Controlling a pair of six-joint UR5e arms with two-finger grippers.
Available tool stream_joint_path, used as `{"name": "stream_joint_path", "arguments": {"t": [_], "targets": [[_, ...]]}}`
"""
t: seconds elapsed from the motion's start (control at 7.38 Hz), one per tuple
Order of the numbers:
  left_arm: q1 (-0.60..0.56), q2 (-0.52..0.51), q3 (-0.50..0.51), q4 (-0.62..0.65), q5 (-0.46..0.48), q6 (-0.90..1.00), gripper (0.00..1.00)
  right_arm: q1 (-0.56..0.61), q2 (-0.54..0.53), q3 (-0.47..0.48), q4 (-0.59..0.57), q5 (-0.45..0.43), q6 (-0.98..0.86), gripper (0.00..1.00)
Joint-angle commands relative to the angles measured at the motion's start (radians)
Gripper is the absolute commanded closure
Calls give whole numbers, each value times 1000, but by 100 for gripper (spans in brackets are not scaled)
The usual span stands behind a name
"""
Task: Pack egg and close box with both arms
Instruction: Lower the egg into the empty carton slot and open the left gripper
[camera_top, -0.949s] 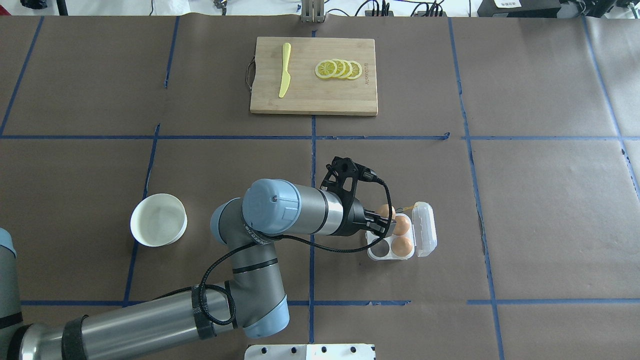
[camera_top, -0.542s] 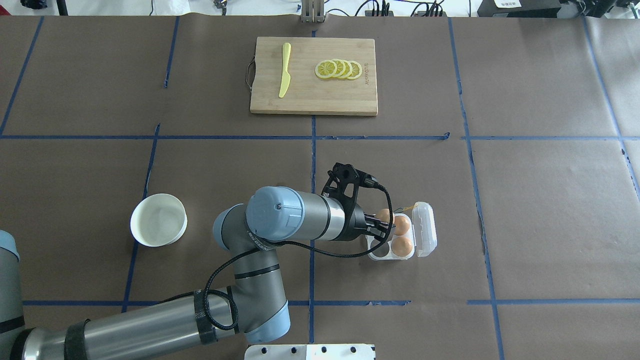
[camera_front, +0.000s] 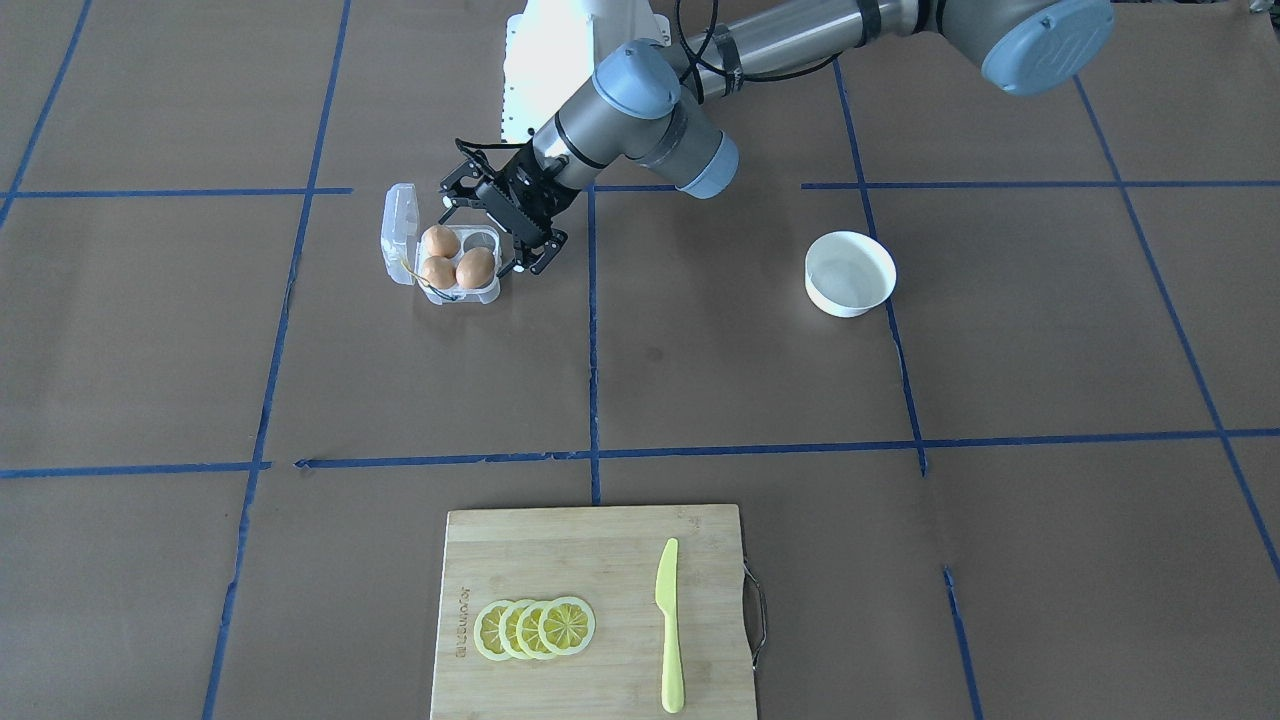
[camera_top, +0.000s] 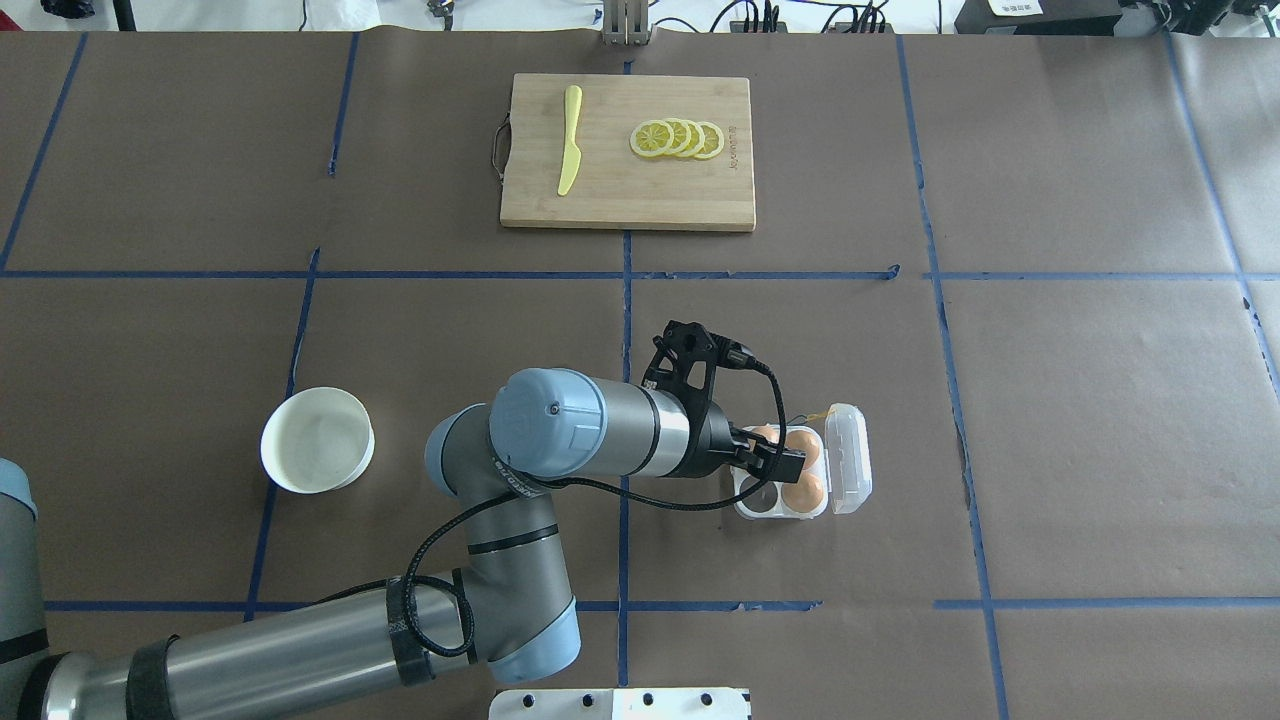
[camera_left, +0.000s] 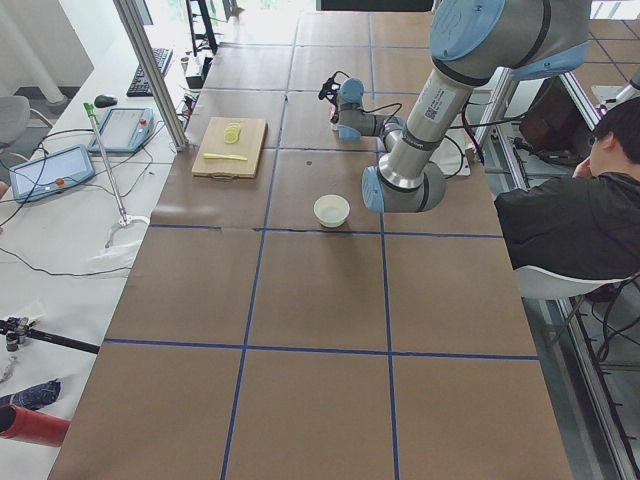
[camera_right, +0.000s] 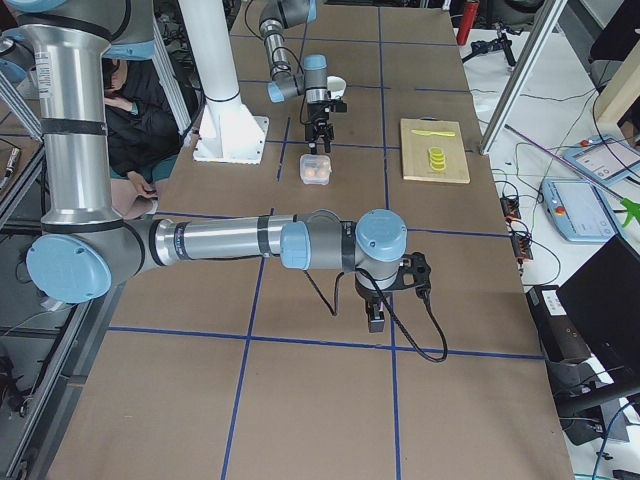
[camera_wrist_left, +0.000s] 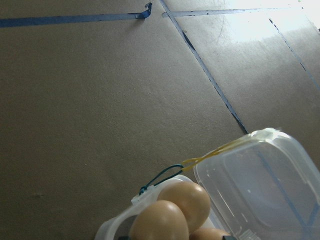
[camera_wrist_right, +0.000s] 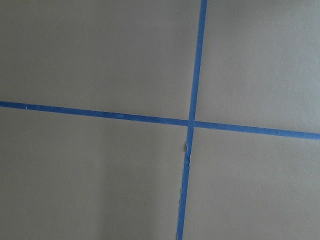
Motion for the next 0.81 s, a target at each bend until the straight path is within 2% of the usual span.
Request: {"name": "stream_joint_path", "arguments": {"t": [0.0, 0.14, 0.41, 0.68], "targets": [[-60, 12, -39, 33, -82, -17, 0, 0, 2, 9, -4, 4, 3, 0], [-111, 15, -73, 109, -163, -15, 0, -2, 4, 18, 2, 22, 62, 0], [-208, 79, -204, 269, -292, -7, 0, -94, 2, 143, 5, 19, 281, 0], [-298, 156, -387, 546, -300, 55, 0, -231, 2, 251, 11, 8, 429, 0]]}}
